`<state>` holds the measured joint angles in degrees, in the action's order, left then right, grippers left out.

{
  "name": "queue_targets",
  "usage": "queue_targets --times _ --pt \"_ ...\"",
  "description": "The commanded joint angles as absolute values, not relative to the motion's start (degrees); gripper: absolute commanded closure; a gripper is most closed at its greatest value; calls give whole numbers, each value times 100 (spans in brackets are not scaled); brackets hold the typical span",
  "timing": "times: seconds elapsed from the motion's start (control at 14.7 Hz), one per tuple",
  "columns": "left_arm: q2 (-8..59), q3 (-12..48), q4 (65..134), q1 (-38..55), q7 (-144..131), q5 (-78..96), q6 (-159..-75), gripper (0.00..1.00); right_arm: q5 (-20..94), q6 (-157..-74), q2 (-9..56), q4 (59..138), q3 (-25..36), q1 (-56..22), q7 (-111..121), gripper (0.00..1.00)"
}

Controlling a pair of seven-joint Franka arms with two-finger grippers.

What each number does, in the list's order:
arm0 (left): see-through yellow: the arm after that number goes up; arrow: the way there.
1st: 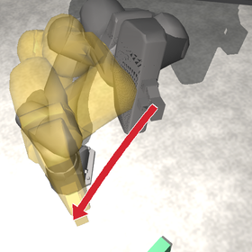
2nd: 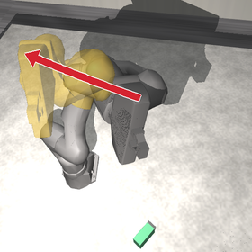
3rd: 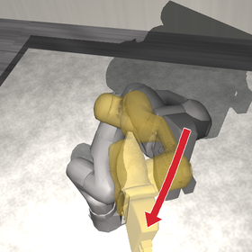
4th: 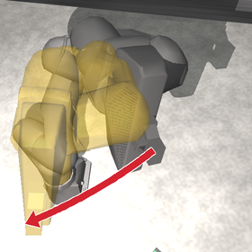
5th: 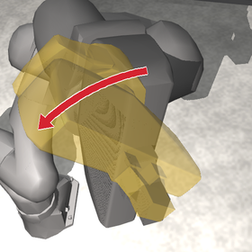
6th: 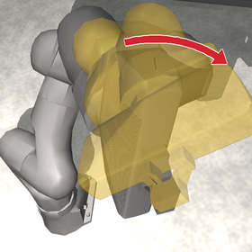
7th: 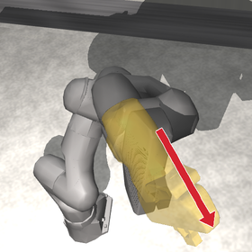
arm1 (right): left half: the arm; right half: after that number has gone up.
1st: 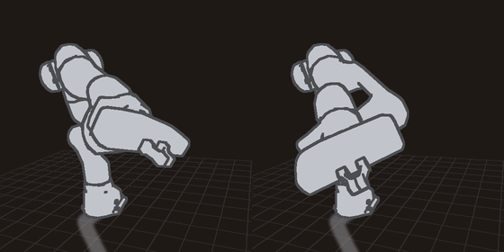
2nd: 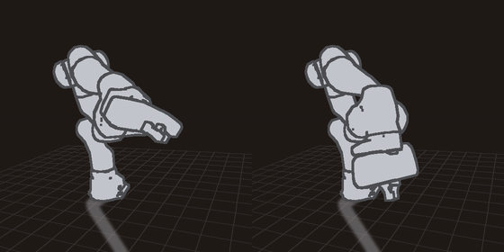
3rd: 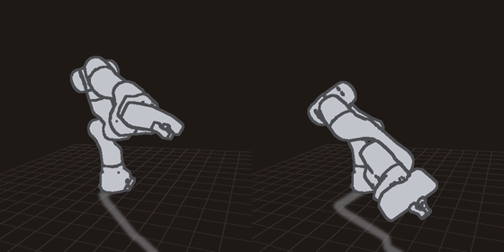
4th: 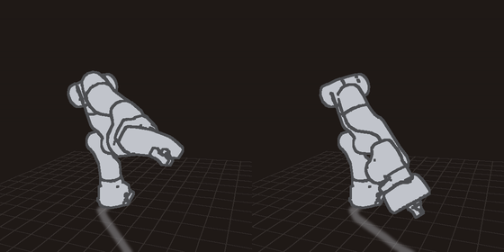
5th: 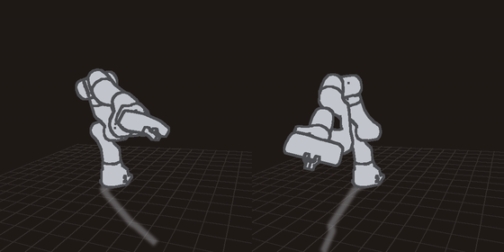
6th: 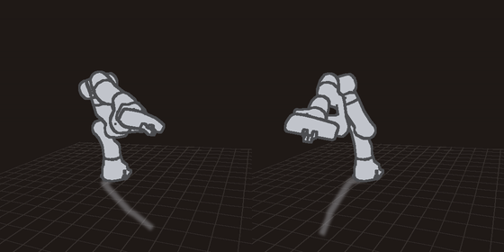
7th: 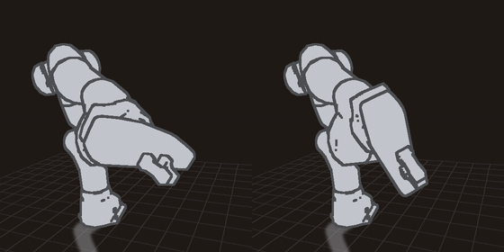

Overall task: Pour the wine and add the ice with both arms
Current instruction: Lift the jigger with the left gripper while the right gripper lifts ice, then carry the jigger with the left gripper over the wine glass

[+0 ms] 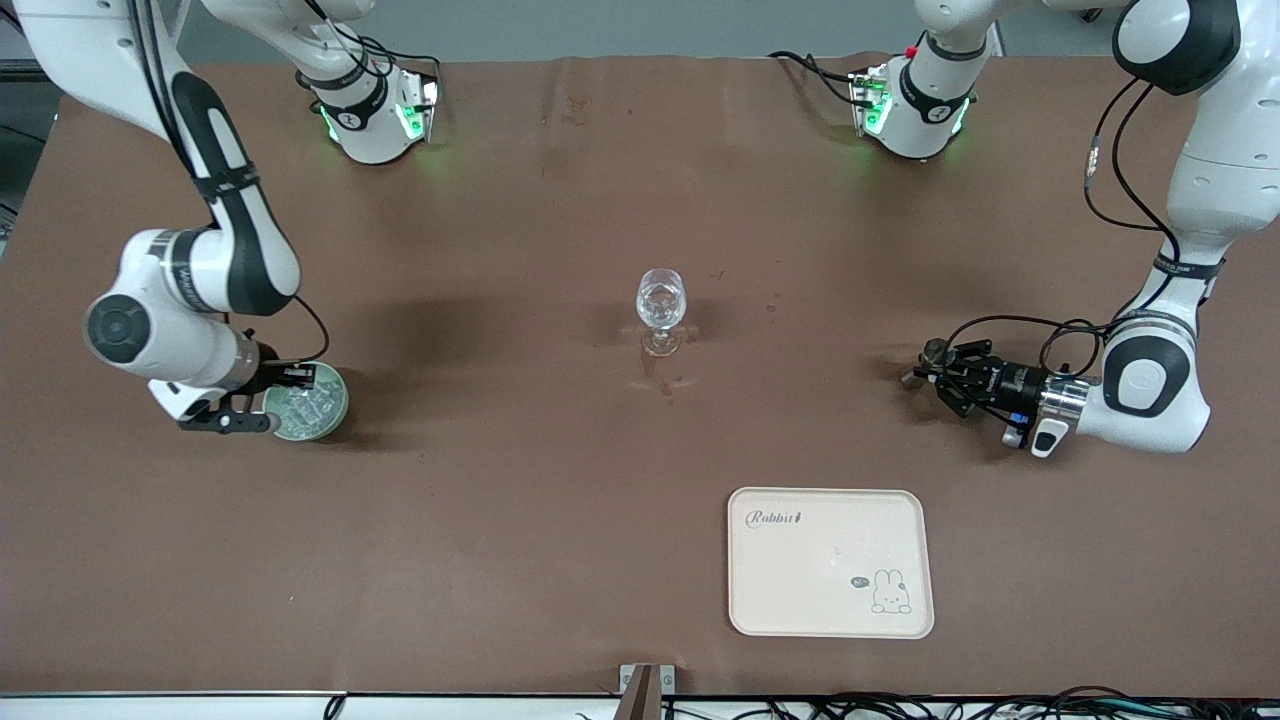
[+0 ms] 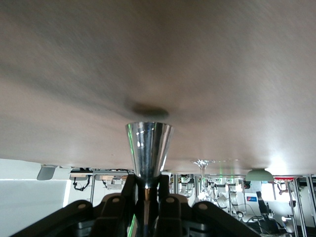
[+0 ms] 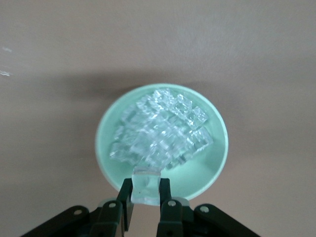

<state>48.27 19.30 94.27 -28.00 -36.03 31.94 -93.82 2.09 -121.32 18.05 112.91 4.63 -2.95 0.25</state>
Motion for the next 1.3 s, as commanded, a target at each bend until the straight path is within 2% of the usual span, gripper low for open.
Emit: queue_targets --times 0.0,0.34,0.55,0.75,1.23 --pt "4606 2240 9378 -2865 -3928 3313 -9237 99 387 -11069 1425 10584 466 -194 -43 99" --pt "4105 3101 9422 -2848 -4814 3331 -9237 99 317 -10031 511 9784 475 70 -114 99" --pt "3999 3550 9378 -2787 -5194 3322 -9281 99 281 -8863 448 8828 492 114 -106 99" --pt "3999 3831 9378 -2733 -5212 3331 -9386 99 203 -8105 457 8246 466 211 -70 99" --pt "3973 4438 9457 -2479 -6106 3331 -10308 99 61 -7989 457 8033 422 298 9 99"
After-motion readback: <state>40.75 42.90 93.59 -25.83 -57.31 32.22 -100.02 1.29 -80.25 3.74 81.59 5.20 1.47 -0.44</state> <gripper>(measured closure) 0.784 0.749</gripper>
